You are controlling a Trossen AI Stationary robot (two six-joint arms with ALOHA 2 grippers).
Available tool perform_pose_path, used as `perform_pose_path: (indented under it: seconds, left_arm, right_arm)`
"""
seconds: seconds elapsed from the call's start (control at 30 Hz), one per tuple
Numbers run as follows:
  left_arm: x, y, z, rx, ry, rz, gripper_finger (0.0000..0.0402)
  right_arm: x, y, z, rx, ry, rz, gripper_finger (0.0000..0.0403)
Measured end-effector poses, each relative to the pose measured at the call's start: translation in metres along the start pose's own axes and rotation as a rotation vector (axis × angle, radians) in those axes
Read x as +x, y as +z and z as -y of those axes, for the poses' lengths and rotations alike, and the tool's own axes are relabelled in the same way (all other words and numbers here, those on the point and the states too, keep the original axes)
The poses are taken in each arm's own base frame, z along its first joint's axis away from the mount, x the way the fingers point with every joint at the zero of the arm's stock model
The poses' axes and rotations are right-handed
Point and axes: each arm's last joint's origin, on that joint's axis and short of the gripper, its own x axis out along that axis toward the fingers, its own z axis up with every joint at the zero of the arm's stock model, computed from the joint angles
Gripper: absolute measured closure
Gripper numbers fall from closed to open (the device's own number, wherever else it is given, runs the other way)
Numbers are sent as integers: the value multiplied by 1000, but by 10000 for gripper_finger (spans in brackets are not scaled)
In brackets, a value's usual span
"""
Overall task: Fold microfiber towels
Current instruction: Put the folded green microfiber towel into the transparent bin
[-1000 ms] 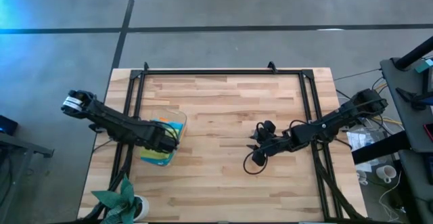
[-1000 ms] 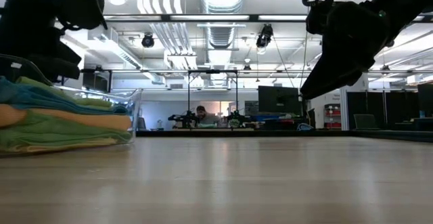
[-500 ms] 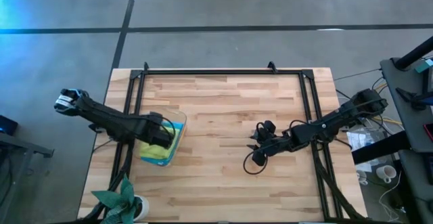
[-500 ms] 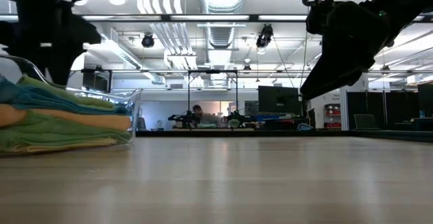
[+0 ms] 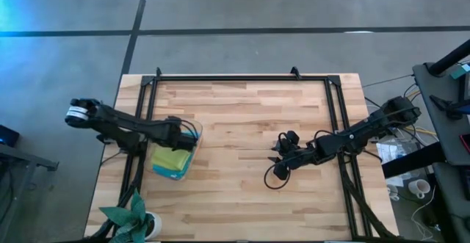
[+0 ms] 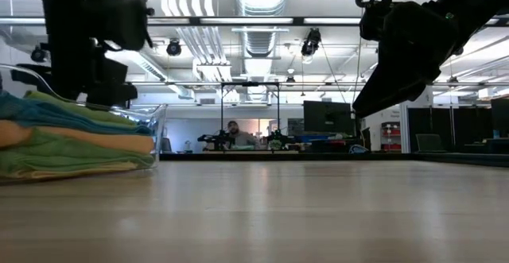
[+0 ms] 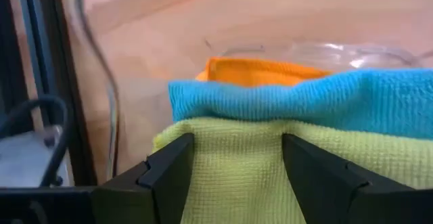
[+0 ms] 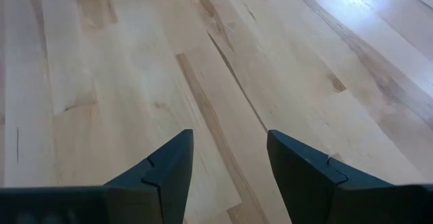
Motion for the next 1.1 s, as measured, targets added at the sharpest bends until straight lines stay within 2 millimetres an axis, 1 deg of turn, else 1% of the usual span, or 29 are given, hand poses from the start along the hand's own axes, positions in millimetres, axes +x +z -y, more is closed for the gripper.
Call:
perform_pose_path:
  seconds: [0.13, 0.23, 0.3, 0.4, 0.53, 0.6, 0.67, 0.73, 0.87, 1.0, 1.1]
  left_arm:
    - [8, 5, 3, 38, 52, 10, 189]
    - [6, 8, 5, 70, 52, 10, 189]
    - [-2, 11, 6, 85, 25, 15, 189]
    - [-18, 17, 7, 103, -33, 27, 189]
    - [-40, 25, 3, 110, -115, 46, 189]
    - [-47, 27, 0, 98, -162, 21, 189]
    - [-50, 25, 2, 97, -224, -32, 189]
    - [-50, 18, 6, 121, -287, -105, 189]
    - [-45, -1, 13, 218, -308, -260, 189]
    - [-38, -9, 20, 244, -263, -290, 189]
    - [-30, -12, 31, 267, -257, -288, 189]
  right_arm:
    - [0, 0, 0, 0, 0, 0, 216]
    - [0, 0, 0, 0, 0, 0, 216]
    - [0, 0, 0, -4, 0, 0, 216]
    - [0, 0, 0, -6, 0, 0, 216]
    - [-1, 0, 0, -6, 1, 1, 216]
    - [-1, 0, 0, -6, 1, 1, 216]
    - [-1, 0, 0, -4, 1, 1, 216]
    - [-1, 0, 0, -2, 1, 1, 216]
    - [-1, 0, 0, -2, 1, 0, 216]
    - [-1, 0, 0, -3, 1, 1, 216]
    - [-1, 0, 0, -3, 1, 1, 216]
